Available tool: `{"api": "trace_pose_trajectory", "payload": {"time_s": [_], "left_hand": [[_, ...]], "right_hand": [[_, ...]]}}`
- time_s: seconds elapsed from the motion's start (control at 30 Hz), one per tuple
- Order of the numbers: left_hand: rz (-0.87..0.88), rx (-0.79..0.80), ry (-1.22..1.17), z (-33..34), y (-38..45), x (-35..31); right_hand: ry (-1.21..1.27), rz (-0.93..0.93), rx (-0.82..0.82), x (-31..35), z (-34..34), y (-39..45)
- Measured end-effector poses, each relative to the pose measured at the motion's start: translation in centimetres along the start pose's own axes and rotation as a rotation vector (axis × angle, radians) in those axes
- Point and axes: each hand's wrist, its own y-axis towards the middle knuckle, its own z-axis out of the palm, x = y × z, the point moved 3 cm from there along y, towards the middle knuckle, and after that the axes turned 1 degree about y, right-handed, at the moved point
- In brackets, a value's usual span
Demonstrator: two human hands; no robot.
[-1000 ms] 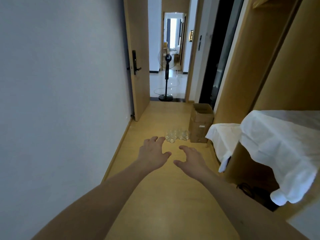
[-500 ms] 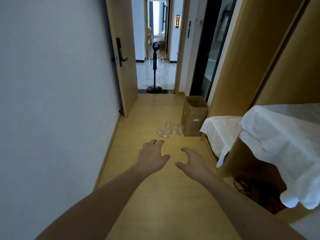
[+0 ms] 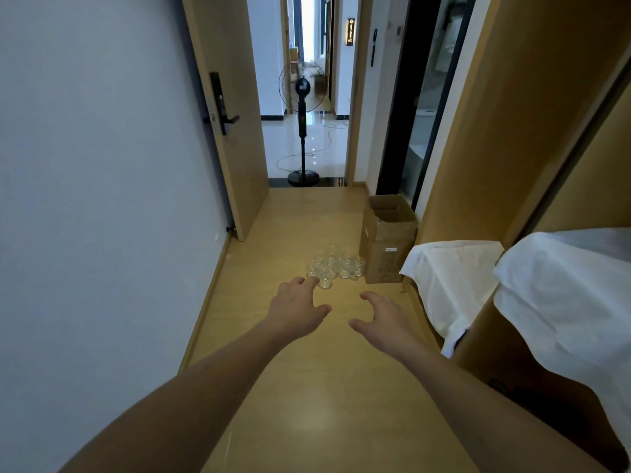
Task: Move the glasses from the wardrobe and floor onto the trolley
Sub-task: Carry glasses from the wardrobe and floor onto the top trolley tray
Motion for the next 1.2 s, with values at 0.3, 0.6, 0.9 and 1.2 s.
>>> {"api": "trace_pose_trajectory", "payload": {"time_s": [0.3,0.6,0.9,1.2], "left_hand": [[-0.082,0.015,0.000,-0.1,10.1,0.2],[-0.060,-0.003,-0.032,-1.1,20.6,3.9],[-0.004,0.023,-0.068,-3.8,33.0,9.8],[0.010,0.071,-0.080,-5.3,42.8,15.4]], "right_hand": [[0.010,-0.003,0.063,0.1,-1.3,11.6],[0.032,0.034,0.068,2.4,1.0,21.6],[0.038,0.105,0.014,8.2,3.1,32.7],[0.034,0.155,0.013,12.2,5.5,40.9]]}}
